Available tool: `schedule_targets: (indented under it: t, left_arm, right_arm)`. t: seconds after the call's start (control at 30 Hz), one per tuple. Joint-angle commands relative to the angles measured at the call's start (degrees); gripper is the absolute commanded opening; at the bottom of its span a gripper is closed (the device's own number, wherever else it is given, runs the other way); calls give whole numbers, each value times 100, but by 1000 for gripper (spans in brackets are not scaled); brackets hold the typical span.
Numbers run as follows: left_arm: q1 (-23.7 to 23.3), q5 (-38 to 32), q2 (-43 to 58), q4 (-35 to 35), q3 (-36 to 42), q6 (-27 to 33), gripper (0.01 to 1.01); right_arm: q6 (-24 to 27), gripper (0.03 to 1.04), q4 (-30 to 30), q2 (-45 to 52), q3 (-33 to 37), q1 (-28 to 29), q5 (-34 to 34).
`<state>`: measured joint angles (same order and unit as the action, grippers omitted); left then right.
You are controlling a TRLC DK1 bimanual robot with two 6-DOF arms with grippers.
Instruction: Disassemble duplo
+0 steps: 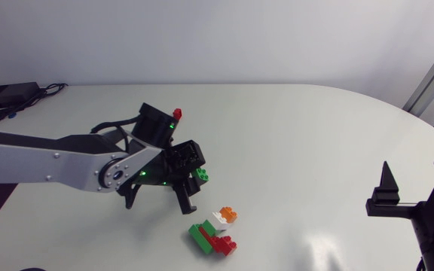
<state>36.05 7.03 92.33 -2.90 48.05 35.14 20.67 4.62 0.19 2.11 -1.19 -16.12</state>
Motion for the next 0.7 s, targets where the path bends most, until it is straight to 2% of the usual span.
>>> schedule_targets:
  t: [0.0,0.07,0.17,0.3,0.37,0.43,0.57,0.67]
  left_arm:
    - [7,-281,435,131,389,-253,426]
    - [77,-492,654,351,451,-297,438]
    - [139,-782,927,817,477,-297,548]
    - [77,-1037,1419,887,749,-297,633]
    - [25,-1072,1612,887,820,-297,641]
    - [-19,-1063,1647,922,811,-314,687]
    - [-90,-1063,1445,931,749,-358,880]
    - [-230,-1054,1006,1037,600,-446,908]
  right_arm:
    - [148,997,30,-63,-237,-48,-58]
    - [157,997,39,-63,-237,-48,-58]
    - [166,997,47,-63,-237,-48,-67]
    - [254,997,39,-63,-237,-48,-58]
    - [280,997,21,-63,-237,-65,-58]
    - [298,997,4,-63,-237,-127,-58]
    - [342,997,-14,-63,-237,-197,-58]
    - [570,997,-93,-63,-237,-197,-14]
